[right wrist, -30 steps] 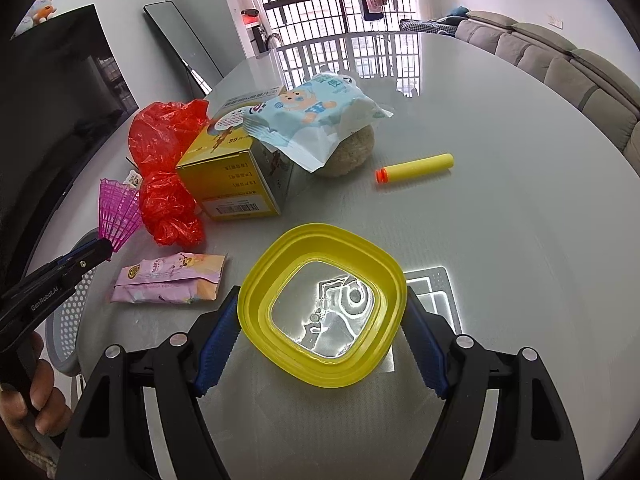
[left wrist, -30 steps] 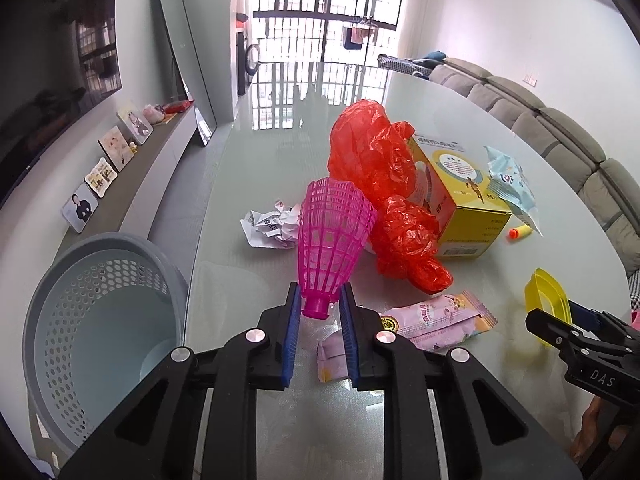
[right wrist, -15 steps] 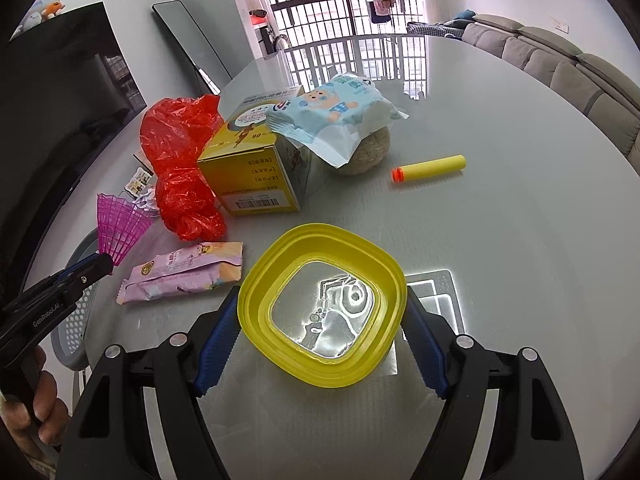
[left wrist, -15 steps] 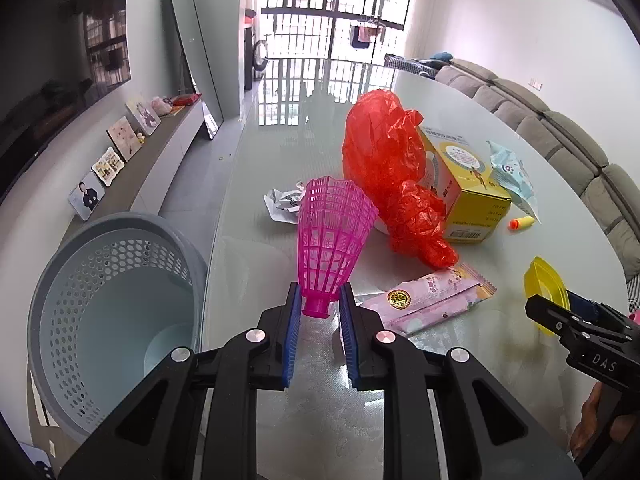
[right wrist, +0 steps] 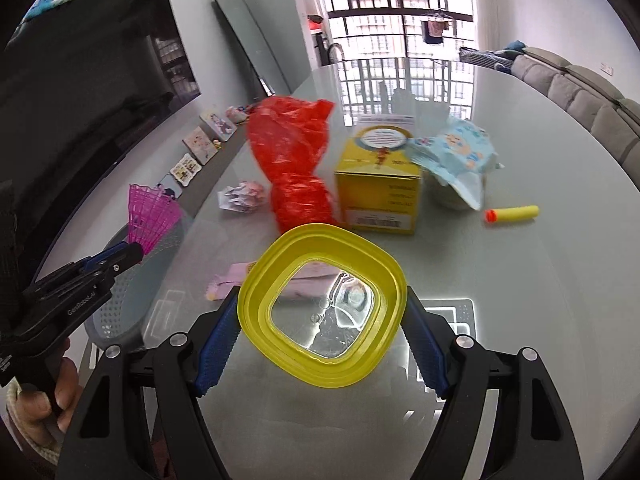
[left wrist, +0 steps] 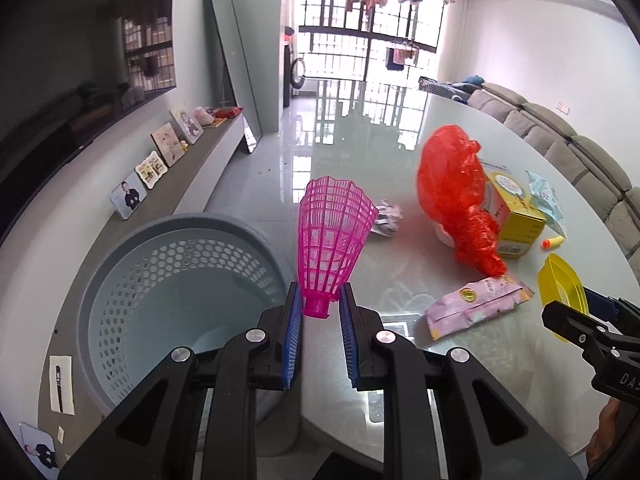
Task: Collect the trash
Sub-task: 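Carry the shuttlecock and yellow container in both grippers over the gray basket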
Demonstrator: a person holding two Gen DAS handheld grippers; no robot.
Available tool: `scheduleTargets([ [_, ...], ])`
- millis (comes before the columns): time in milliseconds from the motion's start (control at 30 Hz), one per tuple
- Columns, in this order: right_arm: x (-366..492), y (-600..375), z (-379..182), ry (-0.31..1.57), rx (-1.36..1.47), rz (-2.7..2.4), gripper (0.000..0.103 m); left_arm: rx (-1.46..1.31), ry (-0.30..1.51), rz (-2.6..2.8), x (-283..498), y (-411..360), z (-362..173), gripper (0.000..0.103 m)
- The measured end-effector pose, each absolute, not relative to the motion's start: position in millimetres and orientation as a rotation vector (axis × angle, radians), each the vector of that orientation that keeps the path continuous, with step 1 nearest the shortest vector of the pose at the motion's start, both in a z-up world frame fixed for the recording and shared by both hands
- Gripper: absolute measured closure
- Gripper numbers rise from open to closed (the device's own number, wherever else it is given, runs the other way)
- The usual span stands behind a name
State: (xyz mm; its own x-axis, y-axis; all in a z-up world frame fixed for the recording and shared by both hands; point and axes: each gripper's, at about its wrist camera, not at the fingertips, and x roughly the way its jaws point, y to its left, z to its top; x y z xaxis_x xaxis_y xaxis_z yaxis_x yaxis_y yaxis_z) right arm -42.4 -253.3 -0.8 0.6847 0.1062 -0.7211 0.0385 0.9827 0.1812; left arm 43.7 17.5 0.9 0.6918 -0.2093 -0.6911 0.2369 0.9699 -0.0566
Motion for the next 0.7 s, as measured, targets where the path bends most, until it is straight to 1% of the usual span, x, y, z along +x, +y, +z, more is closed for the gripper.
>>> scheduleTargets([
  [367, 13.4, -122.1, -3.6, 0.835, 0.033, 0.349, 0.029, -0.001, 0.802, -0.032, 51.7, 115.3, -16.6, 0.084],
  [700, 58.3, -52.8, -20.4, 0.896, -0.072, 0.494, 0.029, -0.053, 0.885, 0.059, 67.7, 160.9, -47.1, 0.083],
])
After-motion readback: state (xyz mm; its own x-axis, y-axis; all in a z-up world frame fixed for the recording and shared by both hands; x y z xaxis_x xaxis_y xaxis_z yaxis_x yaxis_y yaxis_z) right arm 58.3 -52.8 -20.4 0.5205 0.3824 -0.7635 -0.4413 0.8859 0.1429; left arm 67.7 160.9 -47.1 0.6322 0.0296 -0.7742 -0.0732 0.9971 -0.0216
